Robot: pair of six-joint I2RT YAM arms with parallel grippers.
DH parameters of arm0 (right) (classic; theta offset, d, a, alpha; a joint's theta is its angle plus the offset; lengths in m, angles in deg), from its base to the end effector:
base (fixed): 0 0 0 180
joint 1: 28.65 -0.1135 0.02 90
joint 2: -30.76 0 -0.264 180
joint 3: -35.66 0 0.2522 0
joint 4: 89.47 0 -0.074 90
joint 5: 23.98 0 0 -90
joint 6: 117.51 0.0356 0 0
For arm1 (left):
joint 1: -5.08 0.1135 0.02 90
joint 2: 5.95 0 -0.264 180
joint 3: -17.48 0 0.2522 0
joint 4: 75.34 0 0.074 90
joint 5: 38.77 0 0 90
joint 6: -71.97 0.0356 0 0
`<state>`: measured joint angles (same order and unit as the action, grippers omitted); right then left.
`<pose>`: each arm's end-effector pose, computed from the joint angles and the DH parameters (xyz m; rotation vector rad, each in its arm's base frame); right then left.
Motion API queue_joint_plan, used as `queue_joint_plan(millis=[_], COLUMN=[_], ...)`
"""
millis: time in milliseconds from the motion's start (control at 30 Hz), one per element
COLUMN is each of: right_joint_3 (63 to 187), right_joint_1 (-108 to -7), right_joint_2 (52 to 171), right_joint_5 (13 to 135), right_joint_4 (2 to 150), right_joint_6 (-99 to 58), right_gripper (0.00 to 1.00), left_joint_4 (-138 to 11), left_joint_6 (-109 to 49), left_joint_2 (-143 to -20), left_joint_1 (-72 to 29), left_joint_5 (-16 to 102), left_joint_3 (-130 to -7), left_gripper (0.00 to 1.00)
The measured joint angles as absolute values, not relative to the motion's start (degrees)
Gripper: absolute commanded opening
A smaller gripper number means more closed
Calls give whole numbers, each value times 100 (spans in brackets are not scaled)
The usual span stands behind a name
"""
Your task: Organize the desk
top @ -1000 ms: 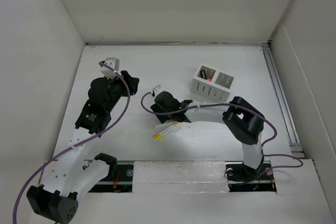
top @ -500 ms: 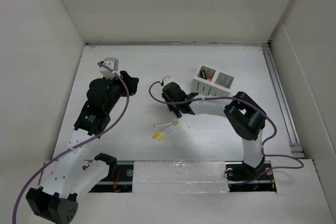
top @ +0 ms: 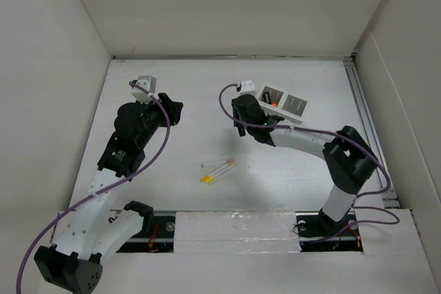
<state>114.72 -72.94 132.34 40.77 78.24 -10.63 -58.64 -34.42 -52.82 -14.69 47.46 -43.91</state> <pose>0.2920 0.2637 0.2149 -0.2590 2.1012 0.1538 0.1809 -0.0675 0.3652 0.1000 1.6325 -0.5395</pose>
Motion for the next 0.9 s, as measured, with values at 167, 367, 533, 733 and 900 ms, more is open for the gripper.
queue_joint_plan(millis=[167,367,533,733,900], right_joint_3=[11210,11140,11173,11424,11647], right_joint_1=[-6925,-6575,-6134,-5856,-5756], right_joint_2=[12156,11542,11726,12174,12609], right_joint_5=[4140,3937,3622,3130,2739], right_joint_4=[8364,9031,9140,9188,9232], right_joint_6=[-796,-630,-567,-654,-768], right_gripper=[8,9,9,9,9], left_joint_4=[-5864,-5864,-5866,-5866,-5866], left_joint_6=[-3442,-3442,-3442,-3439,-3439], left_joint_2=[-5332,-5347,-5345,-5345,-5345], left_joint_1=[-1469,-1469,-1469,-1469,-1469], left_joint_5=[4711,4687,4678,4676,4674], left_joint_3=[-4391,-4391,-4391,-4391,-4391], left_gripper=[37,37,37,37,37])
